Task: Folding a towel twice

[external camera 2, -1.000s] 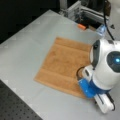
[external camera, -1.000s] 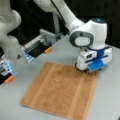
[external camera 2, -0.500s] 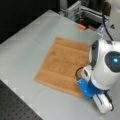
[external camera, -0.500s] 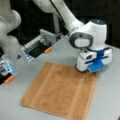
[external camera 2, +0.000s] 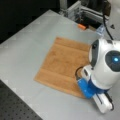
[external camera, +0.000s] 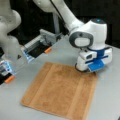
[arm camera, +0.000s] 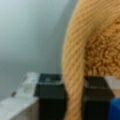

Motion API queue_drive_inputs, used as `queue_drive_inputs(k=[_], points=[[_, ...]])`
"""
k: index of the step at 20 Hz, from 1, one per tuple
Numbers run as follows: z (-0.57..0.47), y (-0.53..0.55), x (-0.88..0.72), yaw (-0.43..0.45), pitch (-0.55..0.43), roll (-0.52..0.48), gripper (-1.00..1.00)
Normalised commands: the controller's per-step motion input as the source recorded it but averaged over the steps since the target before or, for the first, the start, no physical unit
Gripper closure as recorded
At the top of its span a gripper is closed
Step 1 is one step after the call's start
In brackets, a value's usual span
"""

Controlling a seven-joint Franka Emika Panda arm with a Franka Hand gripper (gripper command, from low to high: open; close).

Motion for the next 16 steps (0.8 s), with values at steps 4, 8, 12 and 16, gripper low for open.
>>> queue_drive_inputs(k=[4,8,12,16], points=[[0.30,-0.26,-0.26,0.226,0.108,-0.097,1.00],[0.27,-0.41,-0.35,0.171,0.099,0.060,1.00],[0.17,-0.50,-0.40,0.067,0.066,0.157,1.00],[0.06,-0.48,-0.43,0.012,0.056,0.219,1.00]])
